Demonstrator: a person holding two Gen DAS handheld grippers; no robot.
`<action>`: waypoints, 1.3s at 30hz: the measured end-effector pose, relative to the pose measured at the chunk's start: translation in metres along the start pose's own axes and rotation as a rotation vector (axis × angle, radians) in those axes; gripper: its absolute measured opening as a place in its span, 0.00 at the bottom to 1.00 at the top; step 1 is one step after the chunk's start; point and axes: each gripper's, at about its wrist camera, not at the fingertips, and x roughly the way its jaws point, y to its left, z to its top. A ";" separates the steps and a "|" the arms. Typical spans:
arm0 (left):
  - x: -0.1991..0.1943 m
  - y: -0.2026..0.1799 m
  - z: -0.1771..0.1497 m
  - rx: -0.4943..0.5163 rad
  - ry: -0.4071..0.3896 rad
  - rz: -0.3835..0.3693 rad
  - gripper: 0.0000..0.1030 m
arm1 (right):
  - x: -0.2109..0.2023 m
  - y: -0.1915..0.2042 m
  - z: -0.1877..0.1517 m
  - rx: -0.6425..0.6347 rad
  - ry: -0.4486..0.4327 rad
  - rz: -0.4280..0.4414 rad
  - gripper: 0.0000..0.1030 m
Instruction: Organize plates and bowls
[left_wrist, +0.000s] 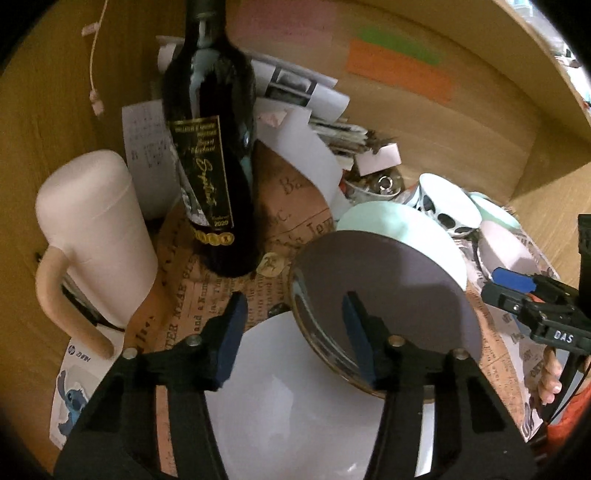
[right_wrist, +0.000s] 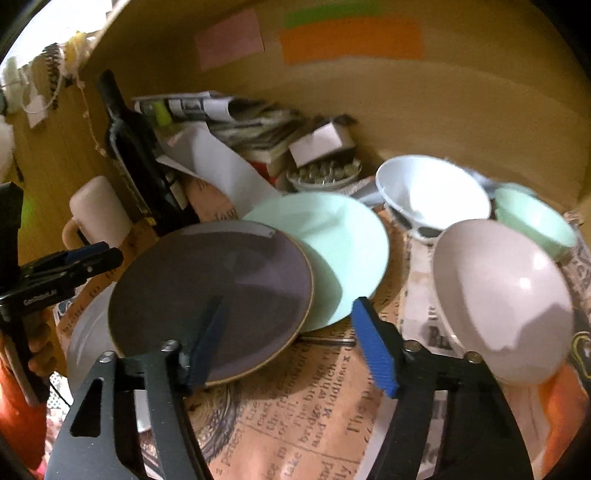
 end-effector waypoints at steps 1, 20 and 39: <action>0.003 0.001 0.001 -0.001 0.009 -0.001 0.51 | 0.006 -0.002 0.001 0.009 0.019 0.009 0.54; 0.034 0.008 0.004 -0.030 0.126 -0.095 0.23 | 0.054 -0.022 0.009 0.097 0.142 0.058 0.20; 0.030 -0.008 0.000 0.012 0.128 -0.055 0.22 | 0.054 -0.011 0.008 0.078 0.131 0.041 0.20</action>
